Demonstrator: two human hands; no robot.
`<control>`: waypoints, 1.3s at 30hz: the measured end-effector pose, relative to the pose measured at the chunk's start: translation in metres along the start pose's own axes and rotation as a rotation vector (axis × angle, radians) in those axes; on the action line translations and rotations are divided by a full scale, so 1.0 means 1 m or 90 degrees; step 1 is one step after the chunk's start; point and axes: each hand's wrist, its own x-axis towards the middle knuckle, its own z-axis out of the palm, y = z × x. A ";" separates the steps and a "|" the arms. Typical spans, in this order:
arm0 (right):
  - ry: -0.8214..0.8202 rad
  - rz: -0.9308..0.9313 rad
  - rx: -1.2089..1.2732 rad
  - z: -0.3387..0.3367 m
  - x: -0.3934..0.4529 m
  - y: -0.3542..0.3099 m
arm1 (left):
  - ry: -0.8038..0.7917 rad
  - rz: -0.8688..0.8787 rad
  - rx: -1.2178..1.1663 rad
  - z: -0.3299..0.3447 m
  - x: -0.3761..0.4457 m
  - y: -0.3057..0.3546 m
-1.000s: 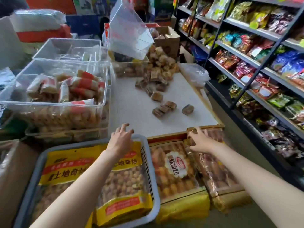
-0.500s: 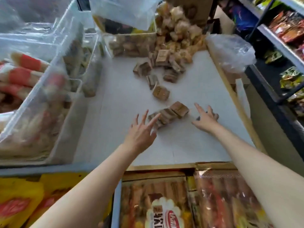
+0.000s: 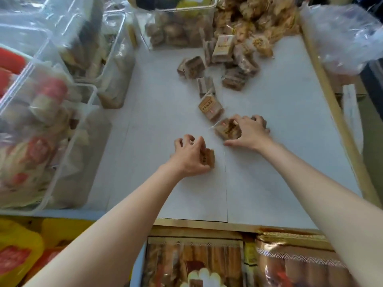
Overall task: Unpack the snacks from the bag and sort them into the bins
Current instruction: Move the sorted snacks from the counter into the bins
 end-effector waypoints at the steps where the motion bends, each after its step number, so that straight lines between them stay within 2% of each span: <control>1: 0.034 0.010 0.008 0.003 0.000 -0.001 | 0.003 -0.002 0.014 0.001 0.000 -0.001; 6: 0.042 0.027 -0.033 0.017 -0.006 -0.004 | 0.080 0.005 0.145 0.013 -0.004 -0.003; 12: 0.037 0.035 -0.038 0.026 -0.031 -0.013 | 0.088 -0.007 0.155 0.024 -0.037 -0.022; 15: 0.006 0.032 0.001 0.031 -0.049 -0.013 | 0.127 -0.031 0.055 0.024 -0.061 -0.035; 19: 0.049 0.017 0.130 0.018 -0.070 -0.037 | 0.297 -0.058 -0.188 0.008 -0.099 -0.046; 21: 0.075 -0.002 0.245 0.003 -0.088 -0.073 | 0.386 -0.077 -0.323 -0.005 -0.131 -0.054; 23: 0.044 -0.050 0.333 -0.010 -0.109 -0.122 | 0.448 -0.083 -0.400 -0.016 -0.171 -0.071; 26: -0.050 -0.146 0.382 -0.006 -0.150 -0.203 | 0.528 -0.096 -0.402 -0.026 -0.235 -0.109; 31: -0.156 -0.230 0.381 0.048 -0.236 -0.325 | 0.605 -0.153 -0.377 -0.027 -0.351 -0.197; 35: -0.211 -0.322 0.274 0.111 -0.313 -0.423 | 0.645 -0.192 -0.370 0.002 -0.470 -0.287; 39: -0.287 -0.389 0.203 0.202 -0.396 -0.542 | 0.649 -0.303 -0.379 0.043 -0.610 -0.390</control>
